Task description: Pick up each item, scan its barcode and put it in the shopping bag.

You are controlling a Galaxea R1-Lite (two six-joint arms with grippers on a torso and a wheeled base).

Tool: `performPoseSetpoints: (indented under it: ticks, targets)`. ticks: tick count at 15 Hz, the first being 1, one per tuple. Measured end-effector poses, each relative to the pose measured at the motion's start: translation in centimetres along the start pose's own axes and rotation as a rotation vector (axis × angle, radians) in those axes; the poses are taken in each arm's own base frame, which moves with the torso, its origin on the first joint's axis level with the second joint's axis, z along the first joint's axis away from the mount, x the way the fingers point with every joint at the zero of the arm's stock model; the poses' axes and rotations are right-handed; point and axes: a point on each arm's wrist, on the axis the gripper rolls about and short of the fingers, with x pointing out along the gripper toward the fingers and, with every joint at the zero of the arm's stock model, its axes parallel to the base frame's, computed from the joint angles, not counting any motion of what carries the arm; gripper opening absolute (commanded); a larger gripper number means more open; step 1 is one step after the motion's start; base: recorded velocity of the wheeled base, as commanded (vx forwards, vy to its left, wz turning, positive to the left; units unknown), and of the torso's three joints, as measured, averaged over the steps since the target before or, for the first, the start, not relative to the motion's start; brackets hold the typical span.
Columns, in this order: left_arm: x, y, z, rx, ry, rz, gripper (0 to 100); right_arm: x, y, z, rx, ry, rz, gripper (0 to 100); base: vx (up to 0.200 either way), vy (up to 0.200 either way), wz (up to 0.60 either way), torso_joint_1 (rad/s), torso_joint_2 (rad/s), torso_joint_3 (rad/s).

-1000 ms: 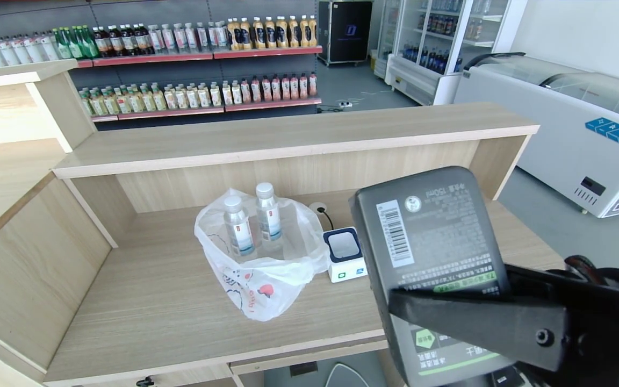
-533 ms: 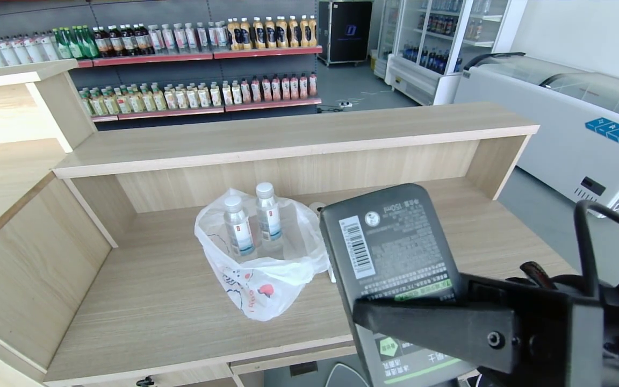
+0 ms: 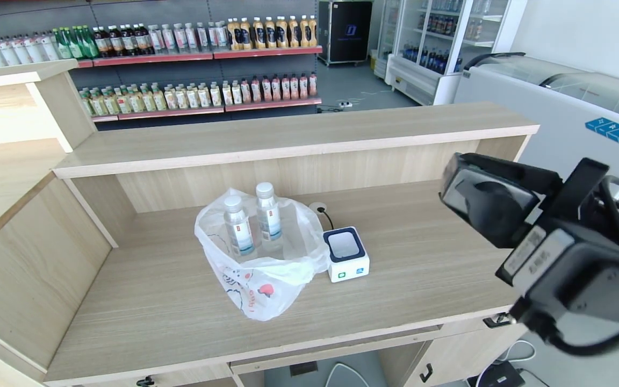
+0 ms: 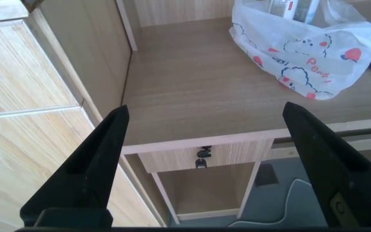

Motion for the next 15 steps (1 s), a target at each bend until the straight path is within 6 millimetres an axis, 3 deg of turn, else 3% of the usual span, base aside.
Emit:
performPoseSetpoints:
  ticks: [2,5,7,9,12,15]
  targets:
    - [0.0,0.0,0.0,0.000,0.000,0.000,100,-0.7,-0.9,-1.7,0.293,0.363,-0.061,0,0.000,0.000,0.00,0.000,0.00,0.000]
    - [0.0,0.0,0.0,0.000,0.000,0.000,100,-1.4,-2.6,-3.6,0.529,0.680,-0.058,0,0.000,0.000,0.00,0.000,0.00,0.000]
    - [0.0,0.0,0.0,0.000,0.000,0.000,100,-1.7,-3.6,-4.0,0.794,0.753,-0.104,0,0.000,0.000,0.00,0.000,0.00,0.000]
    - [0.0,0.0,0.0,0.000,0.000,0.000,100,-0.8,-4.8,-4.4,0.950,0.772,-0.162,0,0.000,0.000,0.00,0.000,0.00,0.000]
    - [0.0,0.0,0.0,0.000,0.000,0.000,100,0.8,-5.0,-6.8,1.002,0.837,-0.266,0,0.000,0.000,0.00,0.000,0.00,0.000]
    - [0.0,0.0,0.0,0.000,0.000,0.000,100,0.8,-3.7,-8.7,0.991,0.921,-0.281,0,0.000,0.000,0.20,-0.001,0.00,0.001]
